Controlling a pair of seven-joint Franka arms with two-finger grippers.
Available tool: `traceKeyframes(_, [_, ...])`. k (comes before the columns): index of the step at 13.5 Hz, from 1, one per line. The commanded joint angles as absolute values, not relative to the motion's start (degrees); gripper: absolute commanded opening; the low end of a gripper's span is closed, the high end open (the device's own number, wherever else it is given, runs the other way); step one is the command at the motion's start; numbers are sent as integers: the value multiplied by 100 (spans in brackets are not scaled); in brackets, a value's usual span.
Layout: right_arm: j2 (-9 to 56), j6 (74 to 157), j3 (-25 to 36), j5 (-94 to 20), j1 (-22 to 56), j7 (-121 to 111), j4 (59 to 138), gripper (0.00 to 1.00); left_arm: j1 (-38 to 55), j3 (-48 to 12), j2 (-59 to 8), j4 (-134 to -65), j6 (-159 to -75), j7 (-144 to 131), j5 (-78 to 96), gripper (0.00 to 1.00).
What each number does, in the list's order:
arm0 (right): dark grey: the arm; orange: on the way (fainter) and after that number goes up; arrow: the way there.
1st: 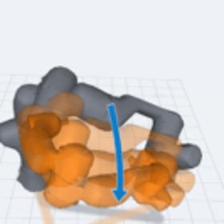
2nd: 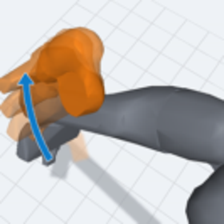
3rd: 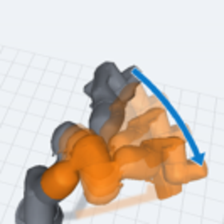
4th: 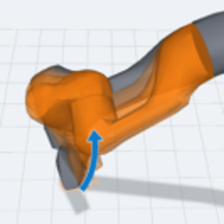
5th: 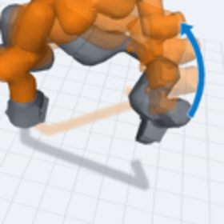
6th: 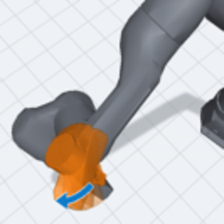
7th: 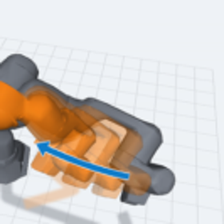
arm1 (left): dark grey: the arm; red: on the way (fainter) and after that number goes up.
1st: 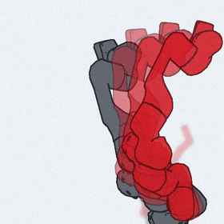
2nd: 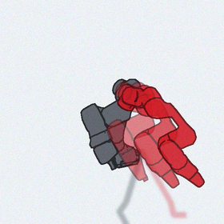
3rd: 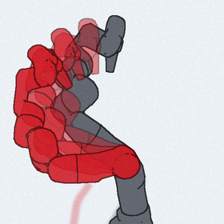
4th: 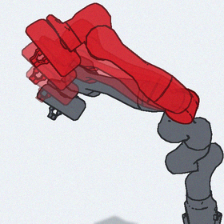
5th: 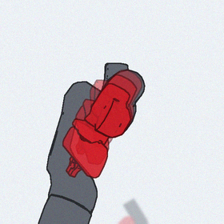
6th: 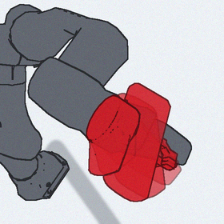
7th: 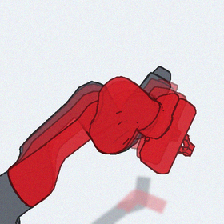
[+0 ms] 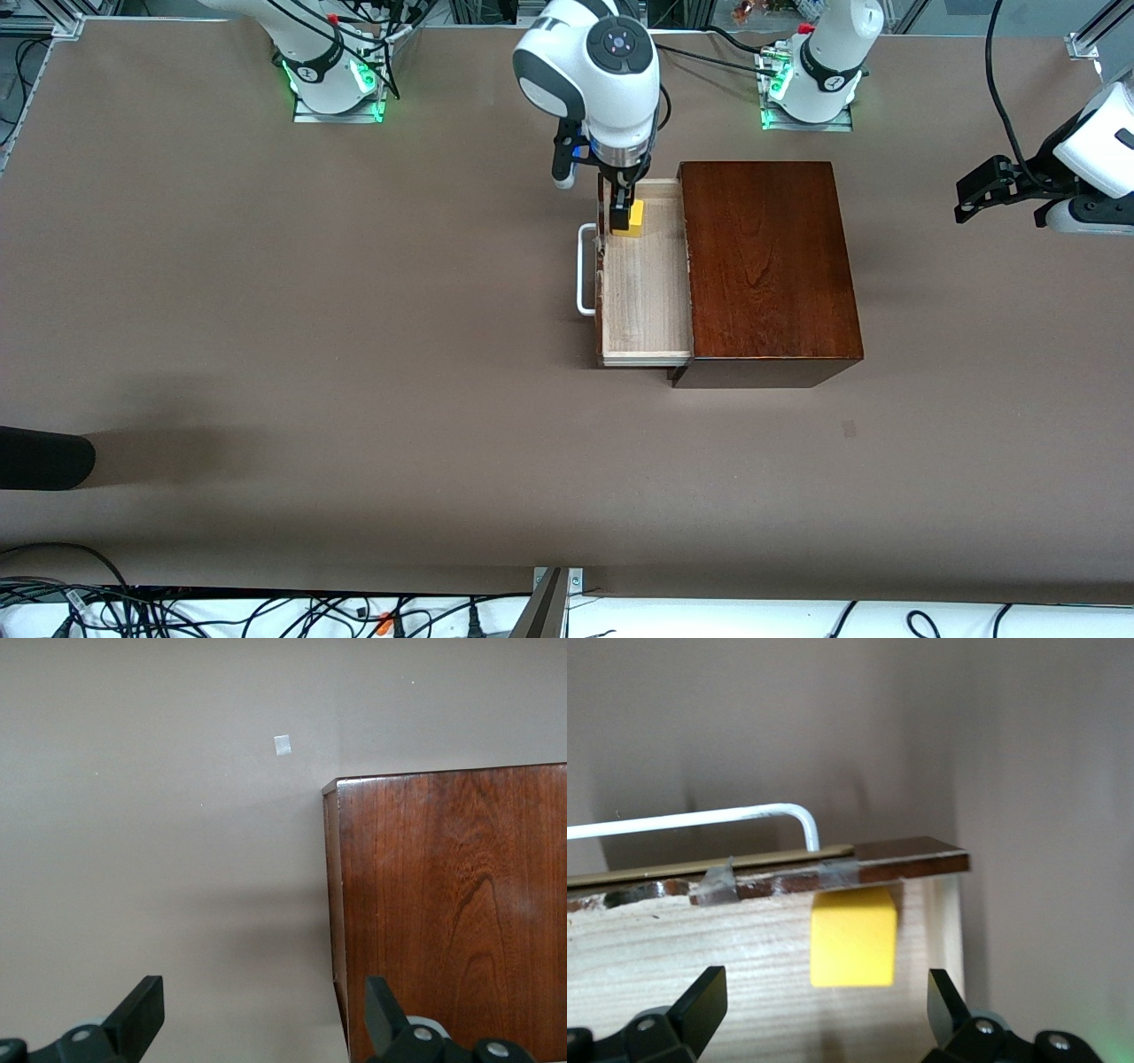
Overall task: Open drawer, take yellow block, close drawer
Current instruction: 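Lower the right gripper into the drawer onto the yellow block, then close the right gripper on the yellow block and lift it out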
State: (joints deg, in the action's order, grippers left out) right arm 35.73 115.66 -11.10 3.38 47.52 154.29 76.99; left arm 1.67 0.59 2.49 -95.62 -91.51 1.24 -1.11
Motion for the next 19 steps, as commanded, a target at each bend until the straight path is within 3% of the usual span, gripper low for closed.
traceKeyframes(1, [3796,11662,-1055,580,4869,15513,7515,100,141,79,167,-9334,-8974,149,44,100])
traceKeyframes(15, [4166,12006,-1055,773,5019,15548,7594,100,141,61,158,-9334,-8974,132,44,100])
traceKeyframes(16, [4175,12006,-1055,773,5019,15557,7611,95,141,62,158,-9334,-8974,132,44,100])
traceKeyframes(17, [4175,12006,-1055,782,5019,15548,7620,55,141,62,158,-9334,-8974,141,44,100])
traceKeyframes(18, [4166,12006,-1055,791,5019,15530,7611,26,141,62,158,-9334,-8974,141,44,100])
traceKeyframes(19, [4149,11988,-1055,782,5019,15530,7611,8,141,62,158,-9334,-8974,141,44,100])
